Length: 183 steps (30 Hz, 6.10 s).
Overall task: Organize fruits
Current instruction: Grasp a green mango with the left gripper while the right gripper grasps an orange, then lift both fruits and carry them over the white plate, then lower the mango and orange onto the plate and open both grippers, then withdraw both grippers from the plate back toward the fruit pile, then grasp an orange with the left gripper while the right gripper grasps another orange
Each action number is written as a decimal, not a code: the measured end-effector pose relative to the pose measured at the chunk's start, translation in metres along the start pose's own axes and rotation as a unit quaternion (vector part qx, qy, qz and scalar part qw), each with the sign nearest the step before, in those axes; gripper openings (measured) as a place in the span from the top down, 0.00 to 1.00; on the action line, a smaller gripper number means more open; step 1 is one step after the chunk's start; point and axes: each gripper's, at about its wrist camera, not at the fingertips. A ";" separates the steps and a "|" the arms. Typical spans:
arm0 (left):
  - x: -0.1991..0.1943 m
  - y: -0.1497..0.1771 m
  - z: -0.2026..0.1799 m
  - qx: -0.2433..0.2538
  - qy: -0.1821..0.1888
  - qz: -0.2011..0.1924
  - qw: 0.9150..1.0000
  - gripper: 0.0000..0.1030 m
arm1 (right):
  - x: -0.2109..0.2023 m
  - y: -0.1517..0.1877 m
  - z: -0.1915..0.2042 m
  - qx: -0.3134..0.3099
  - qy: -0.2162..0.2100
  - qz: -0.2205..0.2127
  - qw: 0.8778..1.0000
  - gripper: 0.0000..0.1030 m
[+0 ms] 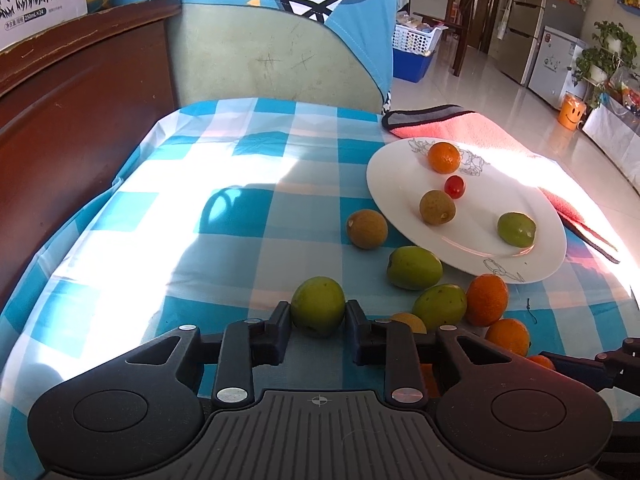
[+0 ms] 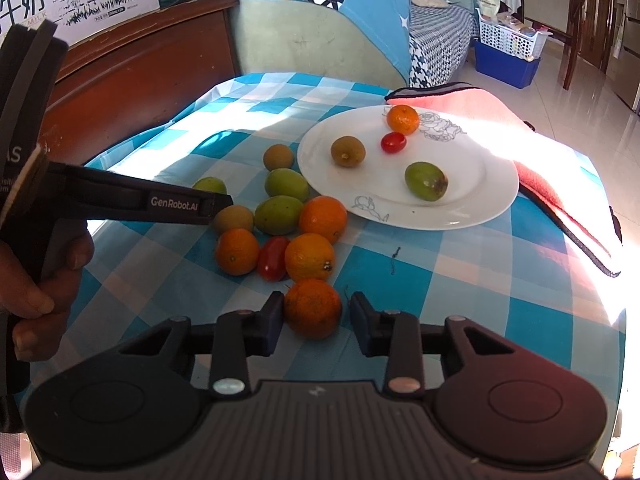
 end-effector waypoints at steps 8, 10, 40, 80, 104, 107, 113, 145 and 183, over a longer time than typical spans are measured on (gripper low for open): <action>-0.012 -0.006 0.005 -0.028 0.003 -0.021 0.999 0.75 | -0.004 -0.002 -0.004 0.013 -0.006 0.001 1.000 0.70; -0.016 -0.009 0.007 -0.038 0.010 -0.027 0.999 0.75 | -0.009 -0.005 -0.007 0.022 -0.010 -0.005 1.000 0.70; -0.042 -0.051 -0.036 0.027 0.104 -0.096 0.990 0.75 | -0.022 -0.087 -0.087 0.099 -0.001 -0.074 0.992 0.71; 0.012 -0.055 -0.069 0.052 0.107 -0.066 0.991 0.37 | 0.053 -0.108 -0.111 0.167 -0.021 0.008 0.986 0.56; -0.048 -0.020 -0.009 -0.025 0.018 -0.029 0.999 0.21 | -0.003 -0.051 -0.072 0.140 0.000 -0.007 0.990 0.26; -0.050 -0.012 -0.011 -0.015 0.015 -0.023 1.000 0.18 | -0.006 -0.041 -0.064 0.134 -0.002 0.001 0.991 0.26; -0.053 0.007 -0.020 0.014 0.008 -0.008 1.000 0.16 | -0.005 -0.029 -0.054 0.130 -0.012 0.015 0.991 0.26; -0.038 0.029 -0.025 -0.001 0.050 -0.009 0.999 0.19 | 0.012 -0.028 -0.039 0.121 -0.064 0.015 0.990 0.72; -0.015 0.032 -0.041 0.029 0.066 -0.030 0.997 0.75 | 0.015 -0.022 -0.050 0.138 -0.020 0.048 0.989 0.71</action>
Point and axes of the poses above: each gripper's, at about its wrist camera, not at the fingertips, and x roughly the way its jaws point, z to its left, y to its underside, and after that the axes turned 7 degrees about y, right-handed
